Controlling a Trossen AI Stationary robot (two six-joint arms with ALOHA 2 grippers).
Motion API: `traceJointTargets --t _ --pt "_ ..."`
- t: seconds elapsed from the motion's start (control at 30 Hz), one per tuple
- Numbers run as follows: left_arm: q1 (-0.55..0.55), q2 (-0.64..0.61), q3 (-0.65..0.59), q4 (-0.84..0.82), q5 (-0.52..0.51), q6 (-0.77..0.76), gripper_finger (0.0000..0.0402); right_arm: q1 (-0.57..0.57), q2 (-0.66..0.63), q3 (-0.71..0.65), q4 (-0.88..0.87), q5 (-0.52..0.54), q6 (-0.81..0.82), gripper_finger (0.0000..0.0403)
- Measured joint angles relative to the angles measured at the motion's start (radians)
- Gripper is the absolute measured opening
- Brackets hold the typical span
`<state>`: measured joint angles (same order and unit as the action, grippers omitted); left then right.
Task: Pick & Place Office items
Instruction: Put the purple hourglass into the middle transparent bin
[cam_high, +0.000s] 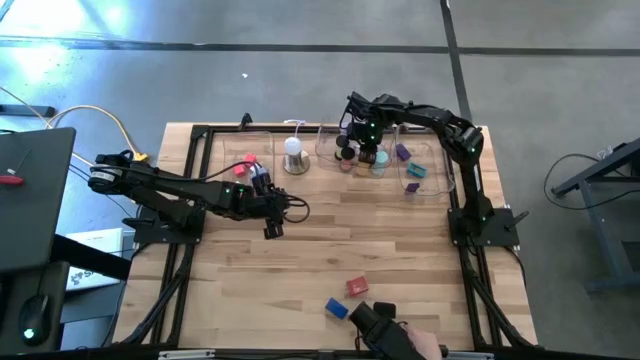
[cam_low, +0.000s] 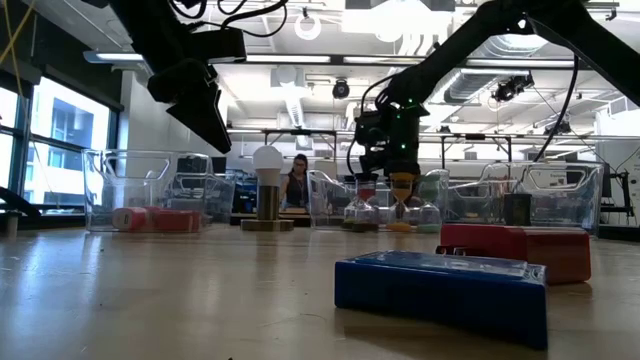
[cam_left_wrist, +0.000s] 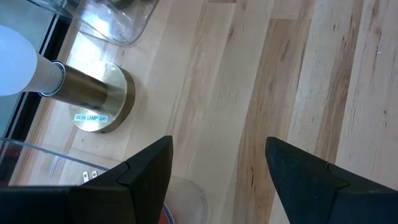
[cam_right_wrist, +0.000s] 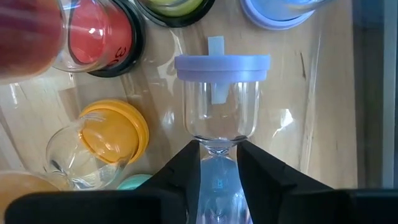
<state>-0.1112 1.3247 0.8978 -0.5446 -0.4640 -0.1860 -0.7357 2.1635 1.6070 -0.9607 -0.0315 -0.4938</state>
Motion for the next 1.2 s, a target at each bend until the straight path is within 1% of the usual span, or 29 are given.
traceJointTargets --t 0.37,0.5,0.67,1.07,1.2 --pt "0.000 0.000 0.000 0.000 0.000 0.000 0.0247 0.000 -0.001 0.000 -0.005 0.007 -0.008 0.0050" --pt "0.000 0.000 0.000 0.000 0.000 0.000 0.0247 0.001 -0.001 0.000 -0.003 0.008 -0.018 0.0041" --pt "0.000 0.000 0.000 0.000 0.000 0.000 0.0247 0.003 -0.002 0.000 -0.001 0.006 -0.034 0.0033" --pt "0.000 0.000 0.000 0.000 0.000 0.000 0.0247 0.005 -0.018 0.003 -0.006 0.014 -0.024 0.0030" --pt "0.000 0.000 0.000 0.002 0.000 0.007 0.0247 0.006 -0.018 0.011 -0.028 0.040 -0.002 0.0029"
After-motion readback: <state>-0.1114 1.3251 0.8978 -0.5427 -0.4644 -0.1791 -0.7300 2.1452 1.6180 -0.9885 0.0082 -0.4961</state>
